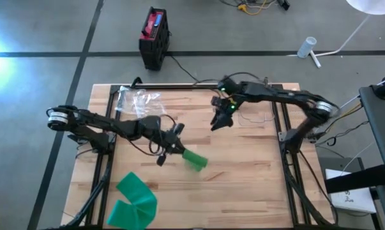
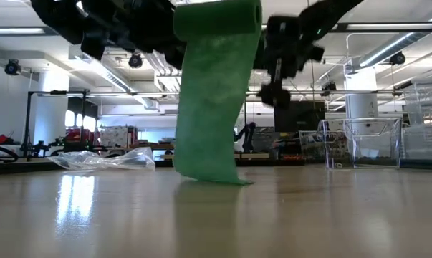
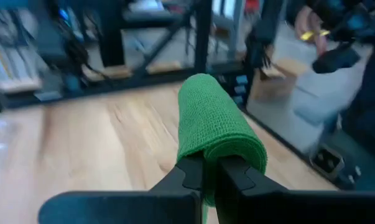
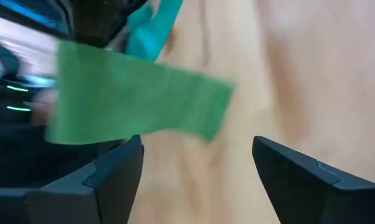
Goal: Roll bandage
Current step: Roll the green bandage
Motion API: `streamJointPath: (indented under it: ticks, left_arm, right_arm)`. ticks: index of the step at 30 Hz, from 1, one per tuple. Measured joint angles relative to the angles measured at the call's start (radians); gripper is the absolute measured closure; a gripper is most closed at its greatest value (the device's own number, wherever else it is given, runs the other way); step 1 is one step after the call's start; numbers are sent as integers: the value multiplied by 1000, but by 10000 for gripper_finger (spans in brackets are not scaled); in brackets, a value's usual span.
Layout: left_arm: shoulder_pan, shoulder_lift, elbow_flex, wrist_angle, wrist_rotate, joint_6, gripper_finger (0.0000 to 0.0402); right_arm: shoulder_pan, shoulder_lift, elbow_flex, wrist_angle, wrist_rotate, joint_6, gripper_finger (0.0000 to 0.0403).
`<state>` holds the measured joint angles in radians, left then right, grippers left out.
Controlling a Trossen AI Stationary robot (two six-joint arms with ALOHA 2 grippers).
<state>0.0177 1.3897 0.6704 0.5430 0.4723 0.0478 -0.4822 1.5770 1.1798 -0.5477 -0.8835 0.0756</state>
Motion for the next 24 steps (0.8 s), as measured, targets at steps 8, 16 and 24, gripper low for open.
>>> streamJointPath:
  ticks: [8,16,24]
  left_arm:
    - [87,-82,0,151,-2,-197,395]
    - [148,-85,25,159,-44,-397,394]
    - [174,-85,42,145,-24,-422,397]
  right_arm:
    - [205,-419,-237,399,466,-24,134]
    - [378,-576,-463,725,755,-27,146]
    - [421,-488,-447,814,793,-69,129]
